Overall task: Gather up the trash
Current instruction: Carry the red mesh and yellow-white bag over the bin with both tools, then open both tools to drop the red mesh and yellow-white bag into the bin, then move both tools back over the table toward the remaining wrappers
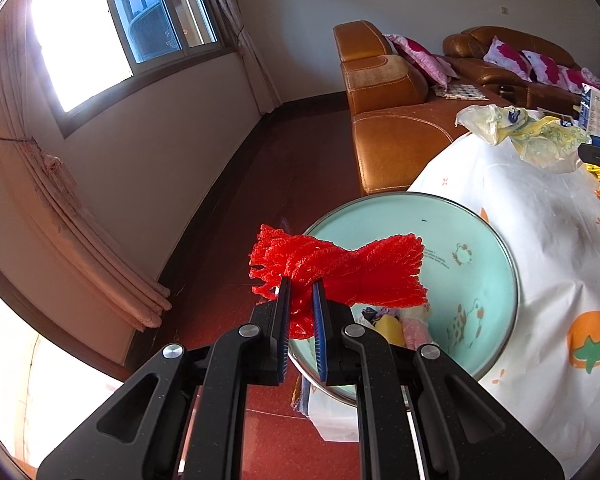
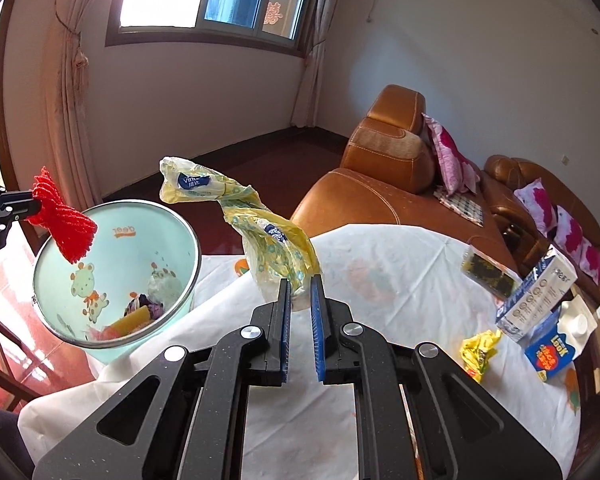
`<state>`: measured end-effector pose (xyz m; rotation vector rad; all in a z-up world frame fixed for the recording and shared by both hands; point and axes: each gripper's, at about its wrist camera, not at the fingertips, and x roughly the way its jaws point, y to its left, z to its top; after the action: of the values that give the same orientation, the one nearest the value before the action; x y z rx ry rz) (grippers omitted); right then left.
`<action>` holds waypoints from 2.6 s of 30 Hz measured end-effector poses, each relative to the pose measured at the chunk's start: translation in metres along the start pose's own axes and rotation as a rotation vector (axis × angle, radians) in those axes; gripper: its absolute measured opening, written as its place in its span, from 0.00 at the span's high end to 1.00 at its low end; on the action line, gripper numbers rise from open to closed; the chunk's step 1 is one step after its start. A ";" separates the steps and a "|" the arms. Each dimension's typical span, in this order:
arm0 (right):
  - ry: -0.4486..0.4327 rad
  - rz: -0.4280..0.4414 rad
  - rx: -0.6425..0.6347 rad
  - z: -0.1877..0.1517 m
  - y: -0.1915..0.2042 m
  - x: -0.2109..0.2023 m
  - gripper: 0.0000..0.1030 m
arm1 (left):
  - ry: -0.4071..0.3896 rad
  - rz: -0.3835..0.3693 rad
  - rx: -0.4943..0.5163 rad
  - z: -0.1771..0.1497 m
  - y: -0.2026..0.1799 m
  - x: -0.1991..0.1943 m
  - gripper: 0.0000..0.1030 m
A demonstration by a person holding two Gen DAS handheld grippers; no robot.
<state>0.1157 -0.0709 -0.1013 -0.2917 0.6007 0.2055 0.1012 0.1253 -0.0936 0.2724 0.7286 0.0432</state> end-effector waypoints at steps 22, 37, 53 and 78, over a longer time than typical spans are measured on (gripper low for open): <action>0.024 0.046 -0.083 0.012 0.036 0.022 0.90 | 0.012 0.046 0.024 0.000 -0.008 0.007 0.90; 0.027 0.074 -0.126 0.016 0.053 0.026 0.90 | 0.012 0.039 0.032 -0.001 -0.010 0.010 0.89; 0.045 0.130 -0.123 0.010 0.064 0.029 0.66 | -0.006 0.026 0.028 -0.003 -0.012 0.005 0.52; 0.098 -0.201 0.230 -0.092 -0.092 -0.079 0.49 | -0.068 -0.163 0.193 0.004 -0.112 -0.030 0.40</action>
<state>0.0293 -0.1960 -0.1082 -0.1389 0.6812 -0.0721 0.0750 0.0129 -0.1002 0.3956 0.6864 -0.1908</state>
